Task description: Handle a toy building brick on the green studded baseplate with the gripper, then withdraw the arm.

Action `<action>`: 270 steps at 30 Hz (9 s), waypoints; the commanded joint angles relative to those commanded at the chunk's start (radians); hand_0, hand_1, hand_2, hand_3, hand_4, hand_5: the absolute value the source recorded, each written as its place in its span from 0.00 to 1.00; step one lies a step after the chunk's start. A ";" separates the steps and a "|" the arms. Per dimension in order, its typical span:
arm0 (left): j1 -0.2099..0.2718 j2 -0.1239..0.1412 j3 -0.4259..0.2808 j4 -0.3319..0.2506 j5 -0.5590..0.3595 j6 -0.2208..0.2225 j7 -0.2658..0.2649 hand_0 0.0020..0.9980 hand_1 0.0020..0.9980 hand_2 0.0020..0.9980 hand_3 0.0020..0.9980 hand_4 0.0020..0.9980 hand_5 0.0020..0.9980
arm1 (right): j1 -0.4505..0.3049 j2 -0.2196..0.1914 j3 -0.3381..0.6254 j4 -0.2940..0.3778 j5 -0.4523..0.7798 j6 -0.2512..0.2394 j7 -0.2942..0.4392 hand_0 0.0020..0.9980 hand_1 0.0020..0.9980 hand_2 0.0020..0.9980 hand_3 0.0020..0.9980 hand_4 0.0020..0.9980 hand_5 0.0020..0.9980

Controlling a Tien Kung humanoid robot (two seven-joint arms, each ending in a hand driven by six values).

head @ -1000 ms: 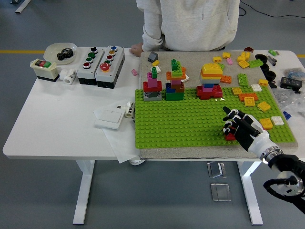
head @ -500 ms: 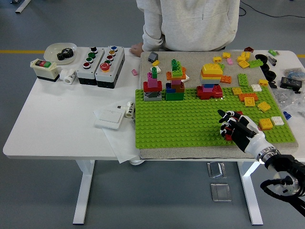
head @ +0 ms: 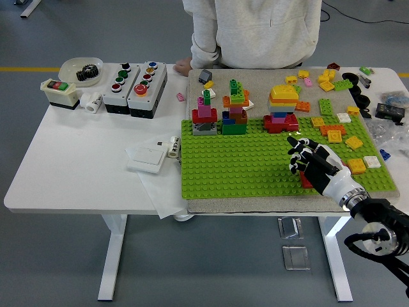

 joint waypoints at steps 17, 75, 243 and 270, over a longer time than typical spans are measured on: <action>0.003 -0.002 0.051 0.000 -0.047 0.001 -0.008 0.81 0.69 0.59 0.53 0.53 0.50 | 0.054 0.069 -0.039 -0.151 0.024 0.047 0.026 0.14 0.22 0.33 0.34 0.82 0.25; 0.011 -0.007 -0.029 0.000 0.028 -0.001 -0.001 0.81 0.69 0.59 0.53 0.53 0.50 | -0.026 -0.103 0.200 0.089 -0.738 -0.124 -0.020 0.52 0.58 0.61 0.61 0.86 0.39; 0.011 -0.014 0.035 0.000 -0.027 0.000 -0.022 0.80 0.69 0.59 0.53 0.53 0.50 | 0.101 -0.225 -0.060 -0.123 -1.754 -0.133 0.020 0.57 0.54 0.58 0.50 0.61 0.31; 0.012 -0.014 0.040 0.000 -0.034 -0.001 -0.020 0.80 0.68 0.59 0.53 0.53 0.50 | 0.087 -0.215 -0.066 -0.132 -1.752 -0.137 0.023 0.57 0.55 0.58 0.50 0.61 0.31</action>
